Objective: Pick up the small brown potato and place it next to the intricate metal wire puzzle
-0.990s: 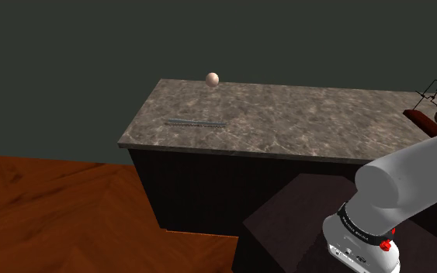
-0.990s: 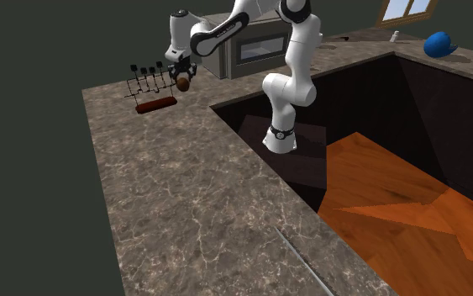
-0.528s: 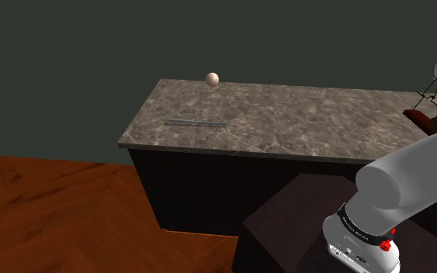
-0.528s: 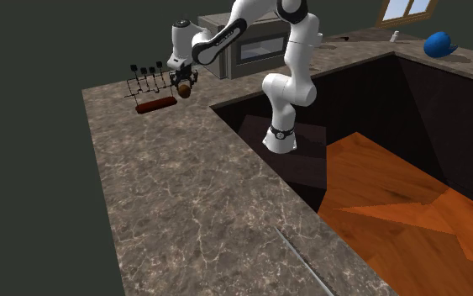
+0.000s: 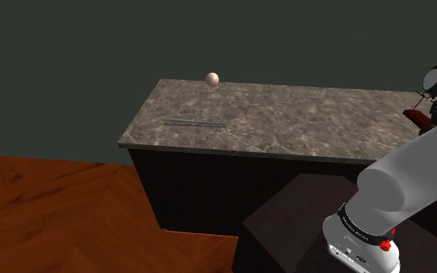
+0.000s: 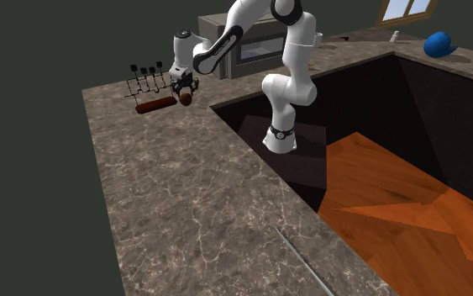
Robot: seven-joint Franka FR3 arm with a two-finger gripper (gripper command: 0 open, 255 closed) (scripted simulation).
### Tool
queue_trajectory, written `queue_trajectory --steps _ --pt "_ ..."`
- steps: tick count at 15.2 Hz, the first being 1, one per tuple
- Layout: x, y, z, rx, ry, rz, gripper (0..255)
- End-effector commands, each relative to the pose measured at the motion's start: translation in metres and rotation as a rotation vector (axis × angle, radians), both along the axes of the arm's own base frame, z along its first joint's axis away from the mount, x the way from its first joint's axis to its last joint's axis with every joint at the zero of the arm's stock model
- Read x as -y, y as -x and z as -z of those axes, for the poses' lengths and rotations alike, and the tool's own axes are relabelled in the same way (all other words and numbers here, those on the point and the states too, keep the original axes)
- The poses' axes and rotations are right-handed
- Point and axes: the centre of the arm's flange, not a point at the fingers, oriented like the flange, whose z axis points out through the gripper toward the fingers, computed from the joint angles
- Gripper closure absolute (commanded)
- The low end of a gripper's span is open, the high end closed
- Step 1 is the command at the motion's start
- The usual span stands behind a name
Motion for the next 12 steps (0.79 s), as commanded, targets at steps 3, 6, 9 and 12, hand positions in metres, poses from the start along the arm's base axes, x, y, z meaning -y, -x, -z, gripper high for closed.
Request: queue_trajectory --steps 3,6,9,12 --pt "0.001 -0.001 0.022 0.0 0.001 0.001 255" --pt "0.001 -0.001 0.037 0.0 0.001 0.0 255" --pt "0.001 -0.001 0.044 0.0 0.001 0.0 255" --pt "0.001 -0.001 0.044 0.0 0.001 0.0 255"
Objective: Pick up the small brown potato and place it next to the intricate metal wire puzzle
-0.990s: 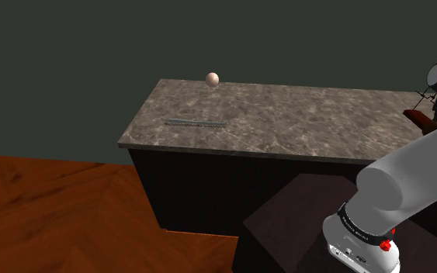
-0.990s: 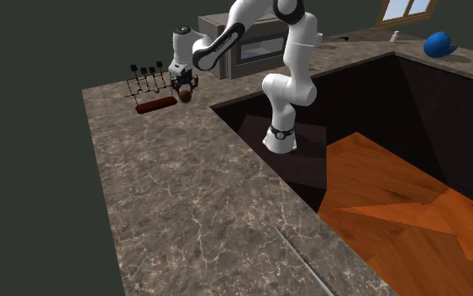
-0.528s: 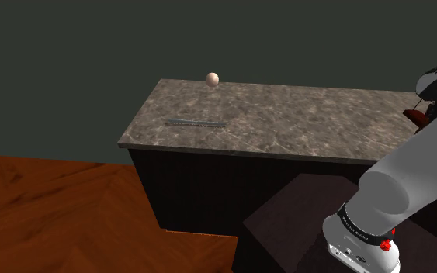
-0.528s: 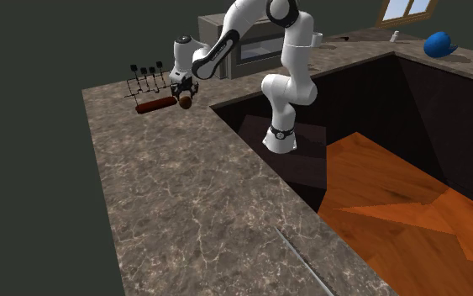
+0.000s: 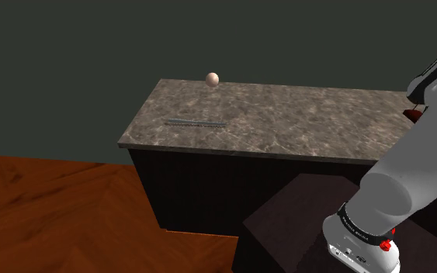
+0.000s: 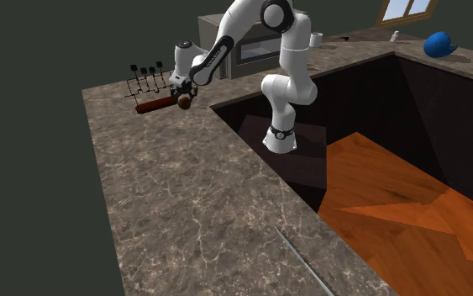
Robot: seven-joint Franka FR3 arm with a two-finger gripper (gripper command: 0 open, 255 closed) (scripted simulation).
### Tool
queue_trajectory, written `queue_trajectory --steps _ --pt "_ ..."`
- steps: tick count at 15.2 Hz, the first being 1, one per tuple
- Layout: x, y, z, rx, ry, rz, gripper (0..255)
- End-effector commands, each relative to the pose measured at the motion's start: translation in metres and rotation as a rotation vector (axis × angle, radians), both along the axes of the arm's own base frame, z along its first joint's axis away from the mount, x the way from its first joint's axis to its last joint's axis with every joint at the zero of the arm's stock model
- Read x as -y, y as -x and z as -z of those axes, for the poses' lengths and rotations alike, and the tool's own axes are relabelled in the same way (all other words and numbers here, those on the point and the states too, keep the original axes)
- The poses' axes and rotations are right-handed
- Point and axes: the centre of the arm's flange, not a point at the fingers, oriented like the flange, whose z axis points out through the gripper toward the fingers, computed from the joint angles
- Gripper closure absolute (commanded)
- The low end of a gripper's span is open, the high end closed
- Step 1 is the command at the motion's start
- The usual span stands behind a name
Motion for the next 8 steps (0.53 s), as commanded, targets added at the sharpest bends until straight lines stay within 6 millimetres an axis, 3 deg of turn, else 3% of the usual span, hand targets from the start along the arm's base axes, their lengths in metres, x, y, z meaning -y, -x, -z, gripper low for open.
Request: queue_trajectory --steps 1,3,4,8 --pt "-0.0042 0.0052 0.0059 -0.01 -0.037 0.013 255" --pt "-0.0041 0.0052 0.006 -0.01 -0.037 0.013 255" --pt "-0.0017 0.0059 0.0049 -0.009 -0.037 0.013 0" --pt "-0.0026 0.0059 0.0055 -0.009 -0.037 0.013 0"
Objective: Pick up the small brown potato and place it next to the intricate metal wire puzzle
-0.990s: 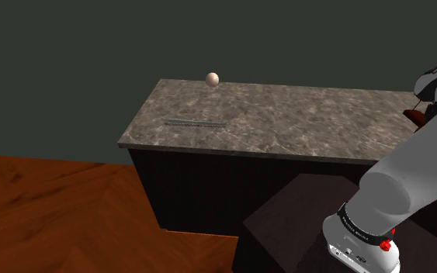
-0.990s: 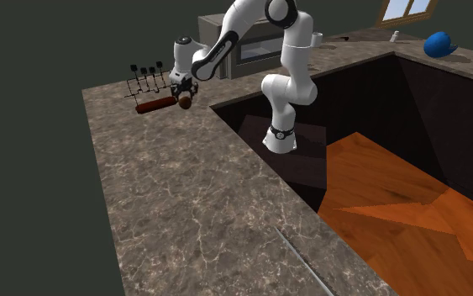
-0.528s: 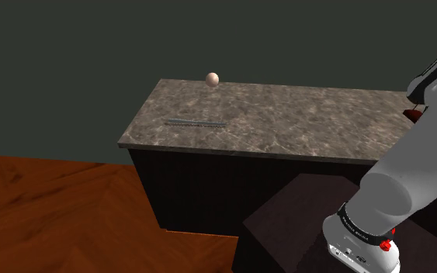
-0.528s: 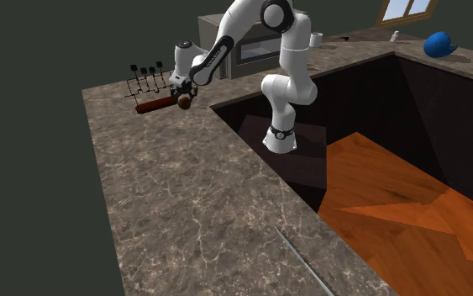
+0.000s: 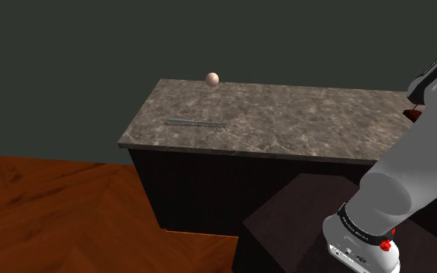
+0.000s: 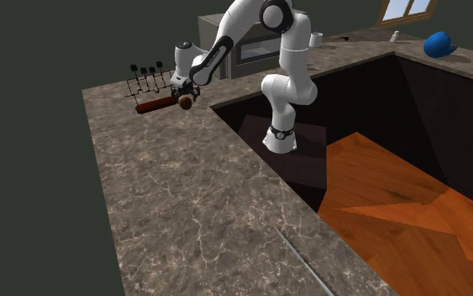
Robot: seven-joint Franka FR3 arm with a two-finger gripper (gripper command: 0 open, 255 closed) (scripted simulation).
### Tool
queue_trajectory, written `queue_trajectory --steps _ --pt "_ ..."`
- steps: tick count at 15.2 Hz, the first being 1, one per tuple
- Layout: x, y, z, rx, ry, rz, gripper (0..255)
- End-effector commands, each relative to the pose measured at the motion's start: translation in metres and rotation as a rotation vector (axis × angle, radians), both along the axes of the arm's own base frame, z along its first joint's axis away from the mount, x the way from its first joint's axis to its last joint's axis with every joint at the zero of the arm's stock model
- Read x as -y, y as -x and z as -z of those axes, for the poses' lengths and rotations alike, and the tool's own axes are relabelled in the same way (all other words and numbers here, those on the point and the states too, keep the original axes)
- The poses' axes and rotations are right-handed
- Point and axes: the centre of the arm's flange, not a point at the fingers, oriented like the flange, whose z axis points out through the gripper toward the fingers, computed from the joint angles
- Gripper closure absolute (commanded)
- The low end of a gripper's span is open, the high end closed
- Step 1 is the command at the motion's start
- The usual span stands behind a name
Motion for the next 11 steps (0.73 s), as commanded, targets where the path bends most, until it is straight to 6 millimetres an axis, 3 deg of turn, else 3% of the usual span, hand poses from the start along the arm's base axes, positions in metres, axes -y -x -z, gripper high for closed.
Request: queue_trajectory --steps 1,5,11 --pt "-0.002 -0.001 0.001 -0.001 -0.001 0.001 0" --pt "-0.012 -0.01 -0.047 -0.001 -0.001 0.001 0" --pt "-0.012 -0.01 -0.047 -0.001 -0.001 0.001 0"
